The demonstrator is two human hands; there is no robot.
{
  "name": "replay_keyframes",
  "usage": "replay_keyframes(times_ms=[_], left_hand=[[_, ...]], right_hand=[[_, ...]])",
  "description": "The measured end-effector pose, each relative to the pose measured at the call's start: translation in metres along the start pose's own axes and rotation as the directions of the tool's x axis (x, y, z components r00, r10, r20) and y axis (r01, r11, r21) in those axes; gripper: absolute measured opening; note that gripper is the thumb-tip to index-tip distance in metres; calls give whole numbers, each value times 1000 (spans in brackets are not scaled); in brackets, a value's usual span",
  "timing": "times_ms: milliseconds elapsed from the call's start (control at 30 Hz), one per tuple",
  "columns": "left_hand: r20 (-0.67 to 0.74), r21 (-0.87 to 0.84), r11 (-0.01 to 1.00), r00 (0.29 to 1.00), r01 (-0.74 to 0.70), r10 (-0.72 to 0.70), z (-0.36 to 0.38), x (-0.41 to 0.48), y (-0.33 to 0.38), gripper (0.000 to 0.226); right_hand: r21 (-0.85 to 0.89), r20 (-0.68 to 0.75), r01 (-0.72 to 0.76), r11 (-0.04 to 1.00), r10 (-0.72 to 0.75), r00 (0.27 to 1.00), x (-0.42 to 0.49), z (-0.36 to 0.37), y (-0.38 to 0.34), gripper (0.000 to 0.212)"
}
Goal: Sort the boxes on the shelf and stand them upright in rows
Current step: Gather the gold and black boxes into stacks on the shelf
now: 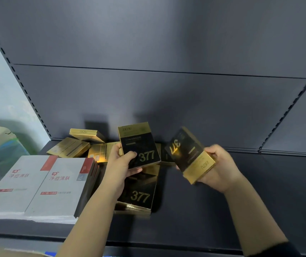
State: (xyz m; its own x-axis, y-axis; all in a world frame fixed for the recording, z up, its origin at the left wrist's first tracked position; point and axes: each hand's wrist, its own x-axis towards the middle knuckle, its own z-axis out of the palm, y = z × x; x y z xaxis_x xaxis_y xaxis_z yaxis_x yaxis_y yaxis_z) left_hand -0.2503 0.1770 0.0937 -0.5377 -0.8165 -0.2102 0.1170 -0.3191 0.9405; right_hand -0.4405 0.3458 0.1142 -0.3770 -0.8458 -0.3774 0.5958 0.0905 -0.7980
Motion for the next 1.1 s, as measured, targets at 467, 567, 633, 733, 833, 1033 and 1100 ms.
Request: replay_keyframes(times_ms=[467, 567, 633, 733, 833, 1033, 1100], left_hand=[[33, 91, 995, 999, -34, 31, 17, -3, 7, 36], [64, 105, 993, 997, -52, 45, 23, -7, 7, 35], [80, 108, 992, 995, -64, 56, 26, -11, 6, 32], [95, 106, 988, 990, -110, 100, 31, -17, 4, 24], [121, 135, 977, 981, -167, 151, 34, -24, 2, 21], [125, 117, 973, 975, -199, 185, 38, -28, 3, 39], [127, 118, 971, 973, -210, 195, 37, -28, 3, 41]], right_hand=[[161, 87, 167, 973, -182, 979, -2, 24, 12, 35], [141, 103, 198, 970, -213, 971, -2, 29, 9, 35], [120, 90, 239, 964, -250, 964, 0, 31, 8, 37], [37, 28, 306, 951, -308, 951, 5, 34, 9, 36], [-27, -8, 358, 933, -359, 933, 6, 41, 12, 37], [-51, -6, 418, 907, -419, 908, 1, 49, 12, 33], [-44, 5, 419, 907, -419, 908, -1, 50, 13, 32]])
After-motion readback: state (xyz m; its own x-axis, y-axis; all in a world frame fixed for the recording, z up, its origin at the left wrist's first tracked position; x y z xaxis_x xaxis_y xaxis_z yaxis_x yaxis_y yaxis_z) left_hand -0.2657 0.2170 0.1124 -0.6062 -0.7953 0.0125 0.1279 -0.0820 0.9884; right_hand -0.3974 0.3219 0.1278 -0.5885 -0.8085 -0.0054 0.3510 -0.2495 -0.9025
